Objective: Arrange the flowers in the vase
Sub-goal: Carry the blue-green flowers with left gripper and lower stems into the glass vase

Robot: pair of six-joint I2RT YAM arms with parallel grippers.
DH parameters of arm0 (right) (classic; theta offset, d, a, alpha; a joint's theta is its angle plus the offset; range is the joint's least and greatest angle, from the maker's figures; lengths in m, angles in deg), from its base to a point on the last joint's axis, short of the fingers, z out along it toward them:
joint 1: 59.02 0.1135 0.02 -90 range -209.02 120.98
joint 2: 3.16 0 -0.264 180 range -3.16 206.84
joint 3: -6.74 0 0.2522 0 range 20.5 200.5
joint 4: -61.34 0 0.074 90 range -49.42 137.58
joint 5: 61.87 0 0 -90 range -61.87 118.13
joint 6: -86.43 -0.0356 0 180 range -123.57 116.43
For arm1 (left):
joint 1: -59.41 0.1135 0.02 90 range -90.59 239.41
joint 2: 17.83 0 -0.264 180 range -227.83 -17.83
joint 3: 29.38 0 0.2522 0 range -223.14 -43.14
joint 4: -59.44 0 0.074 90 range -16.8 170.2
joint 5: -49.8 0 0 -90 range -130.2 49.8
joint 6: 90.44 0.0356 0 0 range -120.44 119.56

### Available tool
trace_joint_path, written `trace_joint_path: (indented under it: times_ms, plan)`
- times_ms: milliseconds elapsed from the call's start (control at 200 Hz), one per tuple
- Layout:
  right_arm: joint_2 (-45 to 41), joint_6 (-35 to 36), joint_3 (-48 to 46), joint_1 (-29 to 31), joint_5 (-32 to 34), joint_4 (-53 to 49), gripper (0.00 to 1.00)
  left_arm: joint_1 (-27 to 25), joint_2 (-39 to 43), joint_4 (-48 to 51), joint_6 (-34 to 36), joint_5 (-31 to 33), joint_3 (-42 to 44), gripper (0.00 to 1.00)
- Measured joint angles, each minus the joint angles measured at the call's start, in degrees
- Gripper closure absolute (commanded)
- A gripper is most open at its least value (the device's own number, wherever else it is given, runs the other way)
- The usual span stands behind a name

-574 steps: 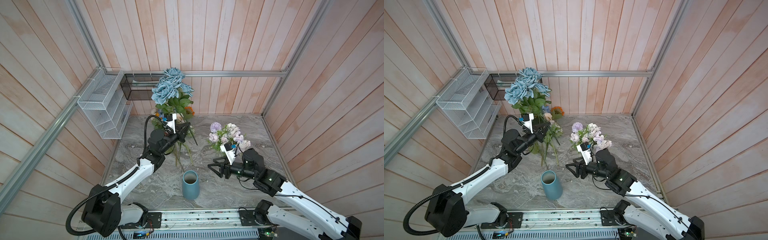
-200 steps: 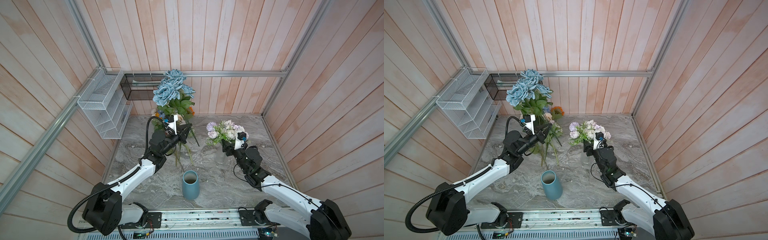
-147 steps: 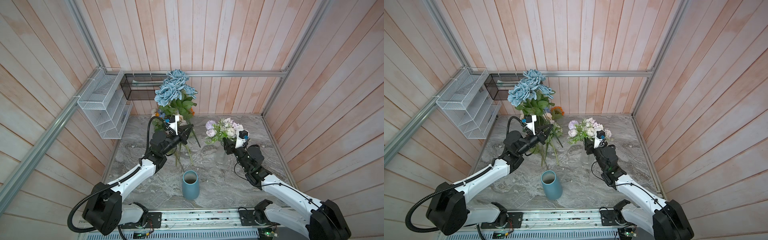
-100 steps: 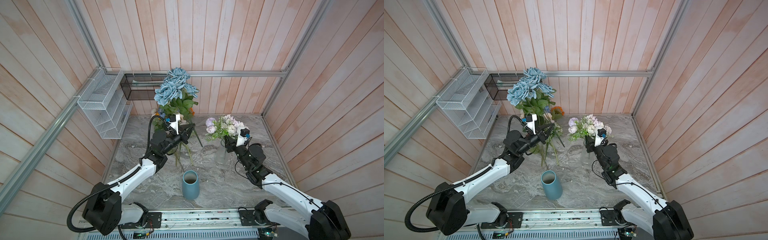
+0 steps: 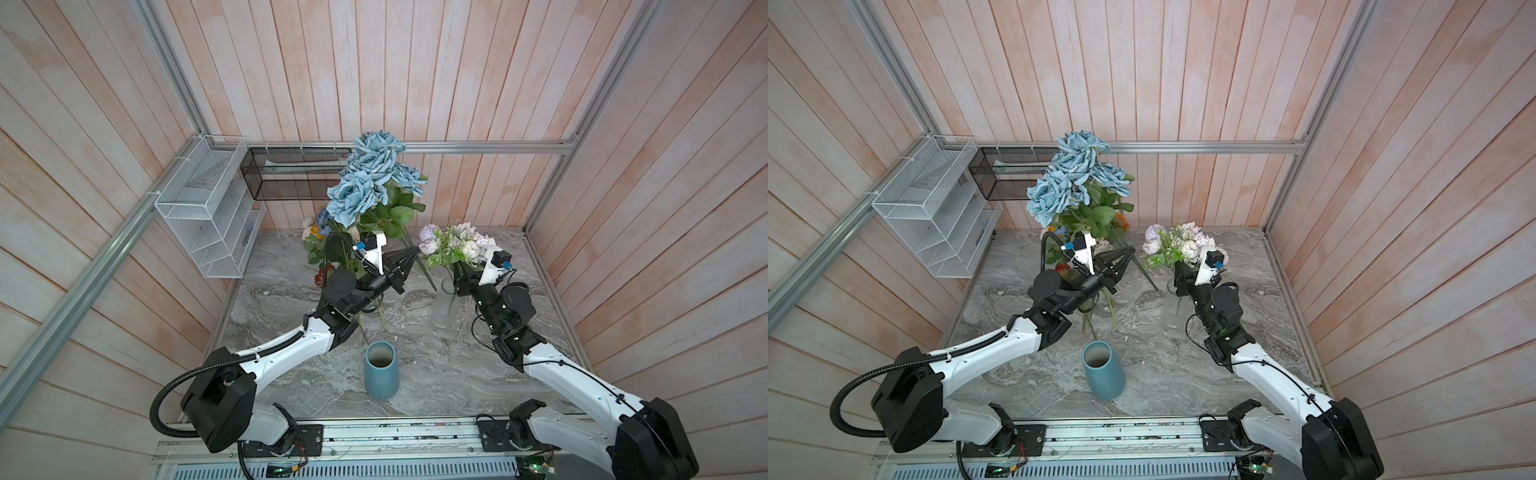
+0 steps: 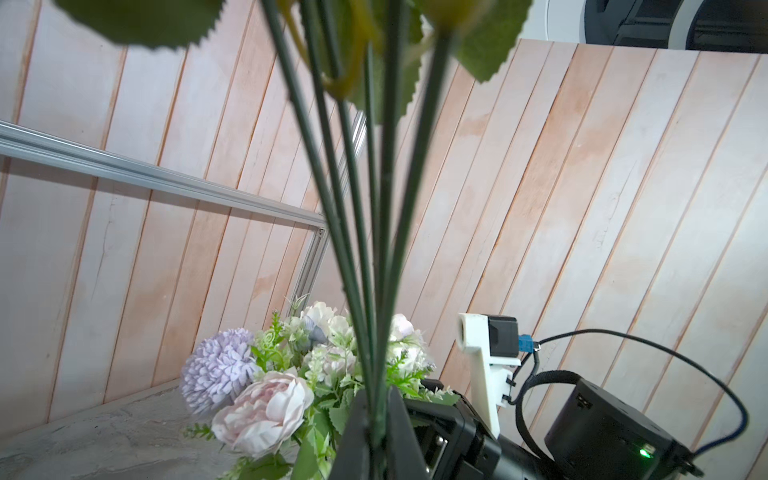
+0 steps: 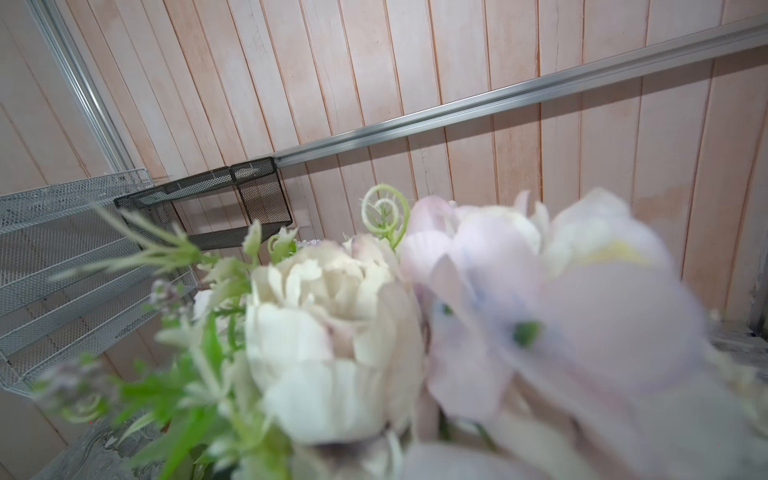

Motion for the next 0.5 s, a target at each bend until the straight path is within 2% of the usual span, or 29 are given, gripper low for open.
trace_joint_path:
  times_ms: [155, 500]
  plan:
    - [-0.02, -1.01, -0.90, 0.00, 0.48, 0.83, 0.49, -3.15, -4.46, -3.17, 1.73, 3.96, -1.07, 1.00]
    - [-1.53, -2.19, -3.89, -0.44, 1.03, 2.12, 0.49, -4.26, -8.96, -7.65, 5.03, 8.92, -4.76, 1.00]
